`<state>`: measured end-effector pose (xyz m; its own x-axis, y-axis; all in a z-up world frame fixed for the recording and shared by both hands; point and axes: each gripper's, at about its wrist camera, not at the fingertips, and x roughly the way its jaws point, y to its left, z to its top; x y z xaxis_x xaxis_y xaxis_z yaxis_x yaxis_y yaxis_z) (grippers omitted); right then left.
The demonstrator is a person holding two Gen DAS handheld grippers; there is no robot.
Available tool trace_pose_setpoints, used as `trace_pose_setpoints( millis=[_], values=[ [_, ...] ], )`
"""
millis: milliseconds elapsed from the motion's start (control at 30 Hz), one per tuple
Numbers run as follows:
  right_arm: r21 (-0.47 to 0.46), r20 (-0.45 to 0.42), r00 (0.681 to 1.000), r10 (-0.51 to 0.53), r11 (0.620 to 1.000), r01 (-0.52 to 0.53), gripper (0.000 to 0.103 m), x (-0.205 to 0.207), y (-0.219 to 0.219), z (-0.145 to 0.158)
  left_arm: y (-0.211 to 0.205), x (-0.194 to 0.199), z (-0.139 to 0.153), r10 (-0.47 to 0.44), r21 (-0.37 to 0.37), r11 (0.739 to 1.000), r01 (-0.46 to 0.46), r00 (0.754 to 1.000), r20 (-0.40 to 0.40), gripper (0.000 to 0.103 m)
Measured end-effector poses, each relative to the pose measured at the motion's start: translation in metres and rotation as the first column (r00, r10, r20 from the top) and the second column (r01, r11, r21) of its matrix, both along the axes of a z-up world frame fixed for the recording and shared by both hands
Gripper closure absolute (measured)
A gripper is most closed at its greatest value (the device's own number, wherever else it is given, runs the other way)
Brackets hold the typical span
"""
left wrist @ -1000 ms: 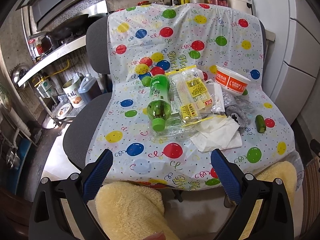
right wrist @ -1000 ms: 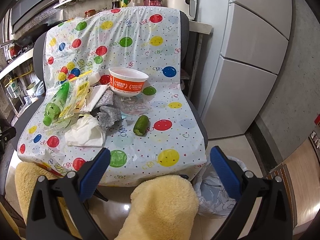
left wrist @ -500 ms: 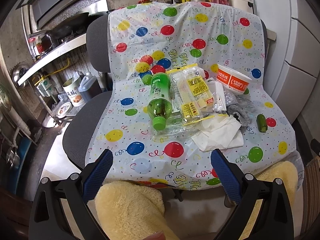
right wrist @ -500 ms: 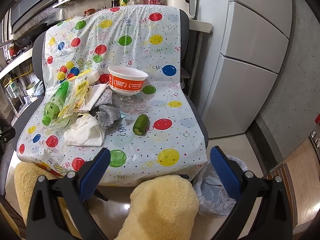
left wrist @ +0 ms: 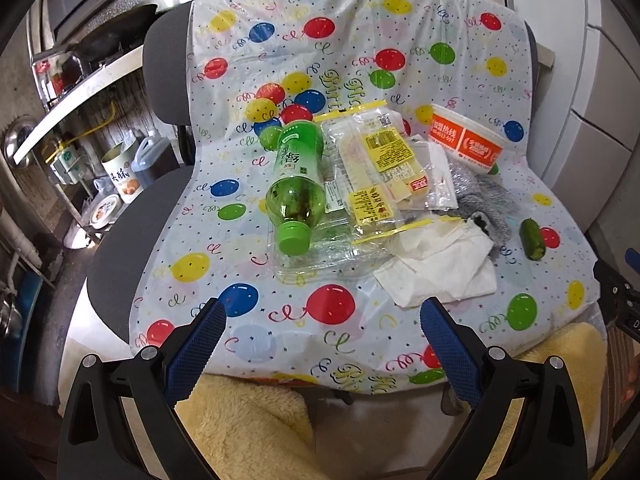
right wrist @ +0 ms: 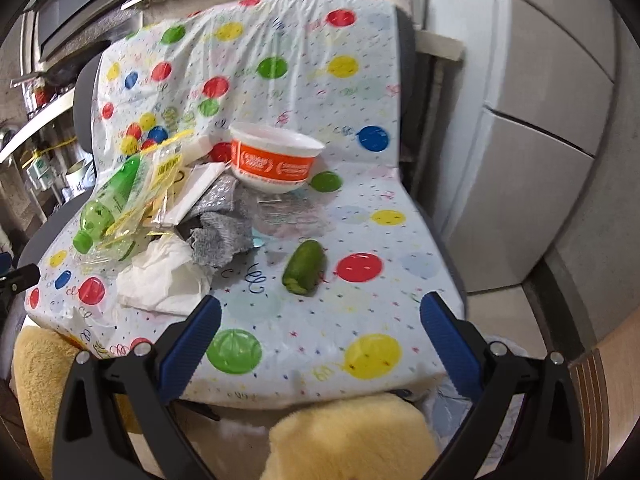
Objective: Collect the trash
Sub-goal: 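Grasp the green cucumber piece with the right gripper while the left gripper grasps the yellow wrapper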
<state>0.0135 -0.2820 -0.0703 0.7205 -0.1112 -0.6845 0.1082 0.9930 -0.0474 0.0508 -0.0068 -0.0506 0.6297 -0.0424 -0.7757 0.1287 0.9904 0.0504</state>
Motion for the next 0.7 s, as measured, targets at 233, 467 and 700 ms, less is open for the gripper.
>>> trace_pose_setpoints(
  millis=[233,467,700],
  values=[
    [0.022,-0.032,0.999,0.0,1.0,0.001,0.027,0.044,0.004,-0.026,0.007,0.023,-0.016,0.001,-0.014,1.0,-0.001,1.0,0.011,0.007],
    [0.028,-0.102,0.994,-0.044,0.999,0.047,0.039,0.085,-0.009,-0.054,0.024,0.049,-0.026,0.05,-0.05,0.997,-0.052,0.998,-0.033,0.007],
    [-0.023,-0.15,0.987,-0.052,0.999,0.05,0.058,0.097,-0.005,-0.073,0.034,0.058,-0.034,0.071,-0.046,0.996,-0.074,0.995,-0.065,0.007]
  ],
)
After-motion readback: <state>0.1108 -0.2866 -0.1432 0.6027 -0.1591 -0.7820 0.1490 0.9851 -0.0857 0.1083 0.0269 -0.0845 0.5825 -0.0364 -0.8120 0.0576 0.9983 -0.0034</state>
